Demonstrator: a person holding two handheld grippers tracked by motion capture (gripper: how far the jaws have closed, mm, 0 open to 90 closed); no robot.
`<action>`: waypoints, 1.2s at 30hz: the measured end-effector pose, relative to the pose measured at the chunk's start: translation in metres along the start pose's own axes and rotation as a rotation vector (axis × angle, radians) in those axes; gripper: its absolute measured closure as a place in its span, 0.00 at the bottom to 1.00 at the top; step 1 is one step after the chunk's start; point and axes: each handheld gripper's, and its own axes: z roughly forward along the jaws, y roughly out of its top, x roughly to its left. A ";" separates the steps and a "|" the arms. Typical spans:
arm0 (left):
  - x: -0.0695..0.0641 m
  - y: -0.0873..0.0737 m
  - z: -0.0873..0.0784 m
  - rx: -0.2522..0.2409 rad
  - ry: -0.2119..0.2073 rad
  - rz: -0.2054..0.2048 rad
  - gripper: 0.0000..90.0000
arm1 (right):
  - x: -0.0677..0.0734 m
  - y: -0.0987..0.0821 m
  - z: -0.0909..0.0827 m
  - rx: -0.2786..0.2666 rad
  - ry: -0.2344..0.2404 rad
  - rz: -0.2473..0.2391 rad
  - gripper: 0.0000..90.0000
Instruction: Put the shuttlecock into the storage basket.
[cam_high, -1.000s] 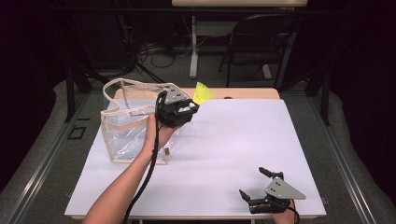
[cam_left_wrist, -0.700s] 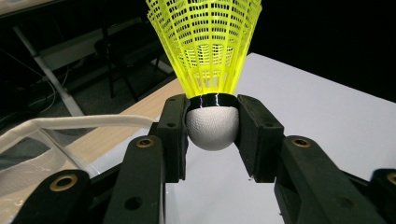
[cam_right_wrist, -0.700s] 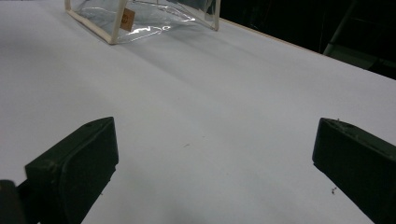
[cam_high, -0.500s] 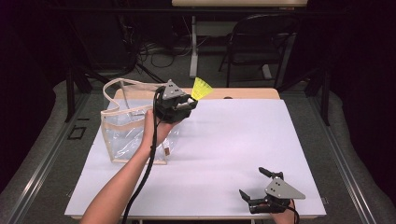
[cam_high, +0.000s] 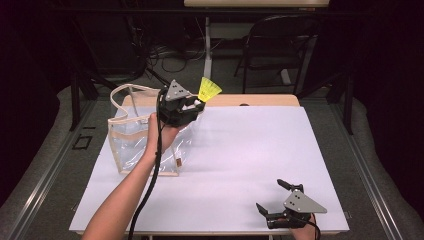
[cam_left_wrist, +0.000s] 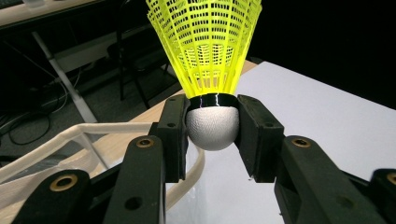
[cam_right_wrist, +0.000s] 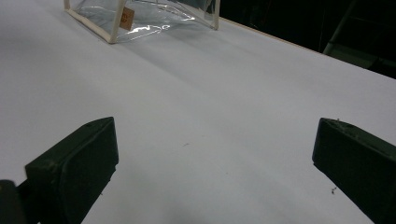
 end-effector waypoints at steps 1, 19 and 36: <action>0.000 0.000 0.000 0.000 0.000 0.000 0.72 | 0.000 0.000 0.000 0.000 0.000 0.000 0.00; 0.022 -0.001 -0.016 -0.016 0.050 -0.027 0.72 | 0.000 0.000 0.000 0.001 0.000 -0.001 0.00; 0.036 -0.002 -0.027 -0.024 0.088 -0.036 0.72 | 0.000 0.000 0.000 0.000 -0.001 -0.002 0.00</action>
